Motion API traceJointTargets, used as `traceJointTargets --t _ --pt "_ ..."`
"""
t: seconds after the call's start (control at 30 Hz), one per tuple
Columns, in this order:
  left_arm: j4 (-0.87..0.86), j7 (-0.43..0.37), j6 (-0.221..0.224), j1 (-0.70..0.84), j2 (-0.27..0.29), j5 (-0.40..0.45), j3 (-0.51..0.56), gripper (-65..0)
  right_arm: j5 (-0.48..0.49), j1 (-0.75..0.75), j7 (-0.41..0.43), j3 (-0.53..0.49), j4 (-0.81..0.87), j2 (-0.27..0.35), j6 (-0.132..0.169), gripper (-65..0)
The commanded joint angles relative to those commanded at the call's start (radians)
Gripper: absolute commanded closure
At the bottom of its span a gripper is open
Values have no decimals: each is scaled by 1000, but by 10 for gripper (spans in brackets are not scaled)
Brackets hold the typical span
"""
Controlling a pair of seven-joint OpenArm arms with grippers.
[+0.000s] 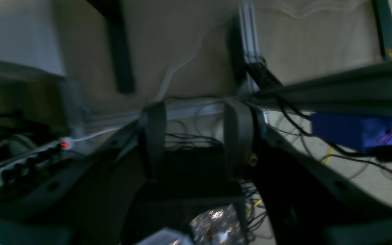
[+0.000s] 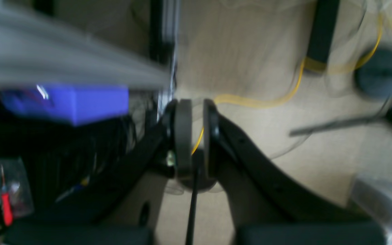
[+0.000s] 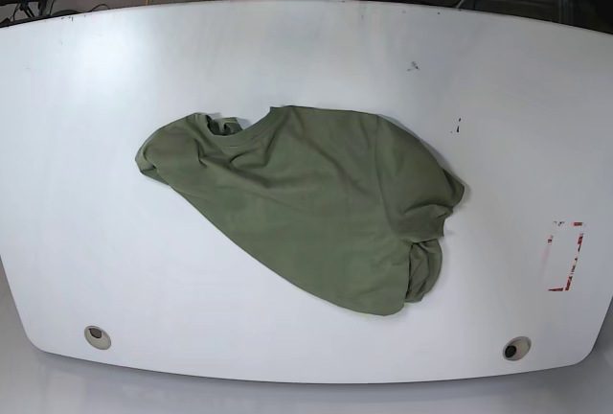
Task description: Fold the T-shirt properly
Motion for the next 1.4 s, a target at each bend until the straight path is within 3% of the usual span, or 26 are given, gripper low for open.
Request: traceJointTargets --t 0.53,1.4 --pt "95 10 0 29 9 -21 -122 -255 7 -55 6 2 126 10 -5 -52" --pt "192 30 3 -37 12 -10 -124 -252 -1 -50 5 7 215 -13 -4 -60"
